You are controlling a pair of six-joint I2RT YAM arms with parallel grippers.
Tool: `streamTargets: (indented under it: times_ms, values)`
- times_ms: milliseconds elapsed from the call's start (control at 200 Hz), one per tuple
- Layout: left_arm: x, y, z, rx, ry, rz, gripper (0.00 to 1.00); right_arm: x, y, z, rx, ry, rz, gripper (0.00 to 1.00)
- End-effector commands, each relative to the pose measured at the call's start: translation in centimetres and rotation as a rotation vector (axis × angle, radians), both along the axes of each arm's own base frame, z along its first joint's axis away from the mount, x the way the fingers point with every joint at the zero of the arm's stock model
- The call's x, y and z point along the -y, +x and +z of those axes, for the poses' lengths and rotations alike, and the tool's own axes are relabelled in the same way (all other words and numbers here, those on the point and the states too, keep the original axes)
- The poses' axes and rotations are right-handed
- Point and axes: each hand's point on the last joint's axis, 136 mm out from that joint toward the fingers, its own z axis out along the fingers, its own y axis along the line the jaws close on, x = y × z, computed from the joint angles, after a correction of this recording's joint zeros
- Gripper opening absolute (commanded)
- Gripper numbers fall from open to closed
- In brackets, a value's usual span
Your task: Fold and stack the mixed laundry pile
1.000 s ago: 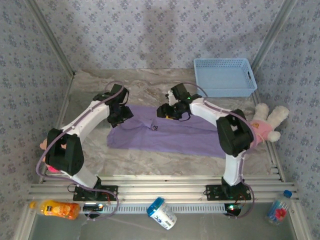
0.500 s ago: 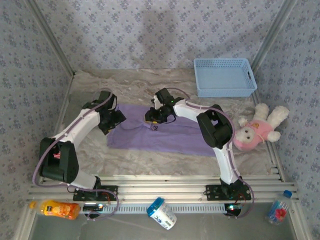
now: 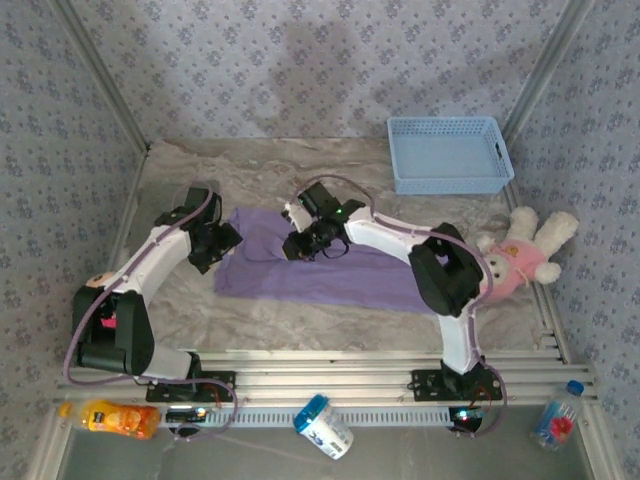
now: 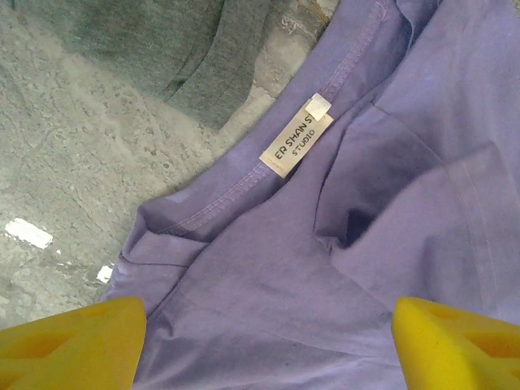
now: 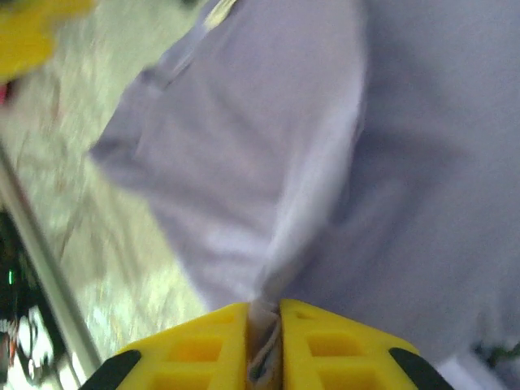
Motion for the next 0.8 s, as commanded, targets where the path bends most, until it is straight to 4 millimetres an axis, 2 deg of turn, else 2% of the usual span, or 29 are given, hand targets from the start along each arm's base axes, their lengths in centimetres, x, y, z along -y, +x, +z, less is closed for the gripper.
streamTargets:
  times_ms: [0,60,110,185,285,390,465,540,660,794]
  values:
    - [-0.1,0.5,-0.2,-0.003,0.006,-0.015,0.80,2.3,-4.9,-0.5,0.082,-0.139,0.213,0.25]
    - [-0.1,0.5,-0.4,-0.008,0.006,-0.018,0.80,3.2,-6.2,-1.3,0.076,-0.194,0.262,0.30]
    - [0.1,0.6,-0.5,-0.011,0.001,-0.022,0.80,3.8,-6.9,-1.9,0.061,-0.231,0.296,0.41]
    - [0.3,0.5,-0.8,-0.022,-0.010,-0.026,0.80,4.3,-6.8,-2.4,0.049,-0.258,0.275,0.45]
    - [0.6,0.4,-1.0,-0.030,-0.017,-0.038,0.80,4.4,-5.5,-1.8,0.070,-0.239,0.202,0.46]
    - [1.3,-0.1,-1.1,-0.035,-0.026,-0.051,0.79,4.8,-3.2,-0.8,0.077,-0.210,0.083,0.46]
    - [2.1,-0.2,-1.4,-0.019,-0.038,-0.052,0.76,6.0,-1.3,-1.1,0.060,-0.227,-0.032,0.49]
    - [2.5,-0.9,-2.2,-0.030,-0.051,-0.038,0.71,6.5,-0.8,-1.5,-0.004,-0.205,-0.086,0.53]
    - [3.1,-1.3,-3.4,-0.020,-0.084,-0.006,0.58,5.4,-0.8,-2.1,-0.033,-0.152,-0.090,0.54]
    - [3.0,-0.1,-3.2,0.038,-0.070,-0.011,0.48,4.1,-1.5,-3.5,-0.067,-0.168,-0.059,0.54]
